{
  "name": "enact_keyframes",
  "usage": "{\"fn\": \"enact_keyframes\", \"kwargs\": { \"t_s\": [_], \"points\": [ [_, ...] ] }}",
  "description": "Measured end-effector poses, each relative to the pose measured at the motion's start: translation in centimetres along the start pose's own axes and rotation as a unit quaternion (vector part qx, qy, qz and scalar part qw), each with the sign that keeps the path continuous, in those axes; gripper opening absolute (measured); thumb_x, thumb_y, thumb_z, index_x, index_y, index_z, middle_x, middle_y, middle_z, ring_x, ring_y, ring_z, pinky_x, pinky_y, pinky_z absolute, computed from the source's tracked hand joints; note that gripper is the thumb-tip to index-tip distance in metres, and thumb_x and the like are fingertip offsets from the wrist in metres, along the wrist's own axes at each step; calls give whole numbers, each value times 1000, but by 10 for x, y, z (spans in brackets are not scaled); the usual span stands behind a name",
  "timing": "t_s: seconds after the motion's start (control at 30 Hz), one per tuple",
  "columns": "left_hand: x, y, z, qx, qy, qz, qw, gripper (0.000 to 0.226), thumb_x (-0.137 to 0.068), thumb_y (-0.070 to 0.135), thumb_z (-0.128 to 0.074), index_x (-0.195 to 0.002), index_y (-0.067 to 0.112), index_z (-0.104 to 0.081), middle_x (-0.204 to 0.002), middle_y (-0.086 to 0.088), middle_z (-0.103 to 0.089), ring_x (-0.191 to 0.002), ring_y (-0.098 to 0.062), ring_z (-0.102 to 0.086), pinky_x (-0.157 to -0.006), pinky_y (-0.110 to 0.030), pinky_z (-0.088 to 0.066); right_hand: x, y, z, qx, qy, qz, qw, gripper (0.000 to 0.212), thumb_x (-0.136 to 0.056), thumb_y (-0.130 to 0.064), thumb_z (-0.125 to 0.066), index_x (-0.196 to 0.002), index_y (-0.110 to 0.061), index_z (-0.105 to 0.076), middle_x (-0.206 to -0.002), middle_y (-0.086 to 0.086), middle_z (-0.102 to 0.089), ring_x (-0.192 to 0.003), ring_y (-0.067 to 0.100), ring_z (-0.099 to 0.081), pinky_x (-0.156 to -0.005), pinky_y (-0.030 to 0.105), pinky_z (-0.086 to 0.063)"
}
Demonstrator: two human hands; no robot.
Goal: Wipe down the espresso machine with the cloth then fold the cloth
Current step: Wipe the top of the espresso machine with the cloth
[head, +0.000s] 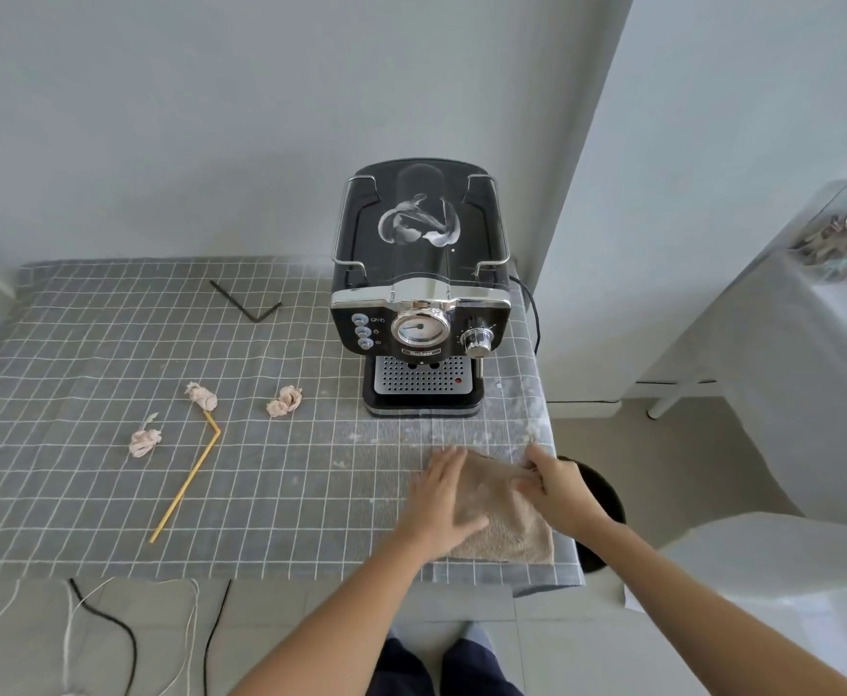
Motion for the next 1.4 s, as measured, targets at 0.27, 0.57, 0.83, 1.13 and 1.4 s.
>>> {"fn": "enact_keyframes", "kwargs": {
  "t_s": [0.27,0.57,0.83,1.13,1.4],
  "points": [
    [21,60,31,214,93,-54,971,26,-87,42,-61,-102,21,-59,-88,8,-67,-78,-5,-60,-74,-29,-50,27,-58,67,-188,119,19,975,13,-88,-15,-66,-93,-27,-63,-54,-14,-58,-53,0,-53,-52,11,-43],
    [29,124,157,179,323,-187,910,36,-98,31,-48,-66,21,-39,-58,15,-39,-54,-3,-36,-53,-20,-31,34,-110,142,-344,27,153,926,50,-81,-41,-72,-127,-45,-53,-102,-13,-67,-88,12,-67,-75,27,-55],
    [20,147,287,23,497,-174,850,41,-97,39,-50,-63,15,-46,-58,10,-39,-50,-8,-39,-48,-19,-30,-18,-188,209,-387,106,239,884,40,-83,-15,-71,-118,-31,-61,-94,13,-71,-77,22,-66,-71,45,-58],
    [-20,72,287,-7,536,-18,844,33,-98,47,-37,-102,19,-53,-101,3,-54,-93,-13,-50,-76,-28,-48,-145,-253,236,-157,188,182,952,37,-95,-43,-57,-125,-21,-59,-79,-6,-67,-69,8,-62,-64,19,-47],
    [-27,40,228,-41,421,57,904,60,-99,57,-10,-150,26,-17,-155,-18,-22,-143,-32,-22,-112,-46,-25,-194,-245,146,150,43,71,985,71,-92,-72,-26,-154,-41,-11,-165,2,5,-150,33,11,-116,62,-3]
  ]
}}
Point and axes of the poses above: each hand's wrist, its own x-axis away from the middle knuckle, its own z-axis out of the back of the hand, y = z × x, the point moved 3 cm from there along -x, towards the middle knuckle
